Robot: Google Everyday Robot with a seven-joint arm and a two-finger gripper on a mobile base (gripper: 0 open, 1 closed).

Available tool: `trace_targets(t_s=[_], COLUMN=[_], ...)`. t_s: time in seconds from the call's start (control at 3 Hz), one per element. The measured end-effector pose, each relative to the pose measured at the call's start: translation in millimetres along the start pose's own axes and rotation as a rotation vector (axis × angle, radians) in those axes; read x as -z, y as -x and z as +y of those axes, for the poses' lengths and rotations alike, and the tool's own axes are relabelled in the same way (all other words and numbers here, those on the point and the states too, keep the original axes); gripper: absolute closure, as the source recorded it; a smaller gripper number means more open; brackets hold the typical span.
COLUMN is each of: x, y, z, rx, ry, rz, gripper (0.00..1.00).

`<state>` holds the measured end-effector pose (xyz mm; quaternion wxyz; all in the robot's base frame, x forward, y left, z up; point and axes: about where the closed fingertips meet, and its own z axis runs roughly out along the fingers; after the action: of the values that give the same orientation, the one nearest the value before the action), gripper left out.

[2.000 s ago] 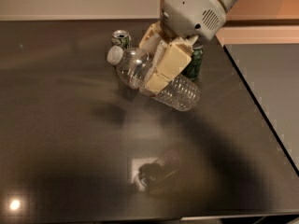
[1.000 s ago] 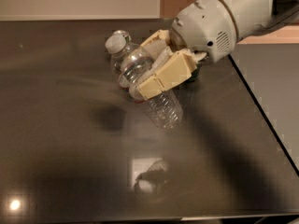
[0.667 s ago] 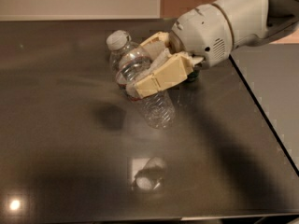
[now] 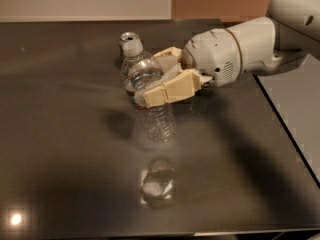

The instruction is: Place water bottle upright

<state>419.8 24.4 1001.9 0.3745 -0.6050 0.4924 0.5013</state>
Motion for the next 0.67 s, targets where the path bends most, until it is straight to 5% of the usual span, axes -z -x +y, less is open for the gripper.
trace_targets(t_s=[0.67], x=[2.5], y=[-14.1], z=[-2.2], rx=[0.027], ry=[-0.010], rz=[-0.166], gripper=[1.00])
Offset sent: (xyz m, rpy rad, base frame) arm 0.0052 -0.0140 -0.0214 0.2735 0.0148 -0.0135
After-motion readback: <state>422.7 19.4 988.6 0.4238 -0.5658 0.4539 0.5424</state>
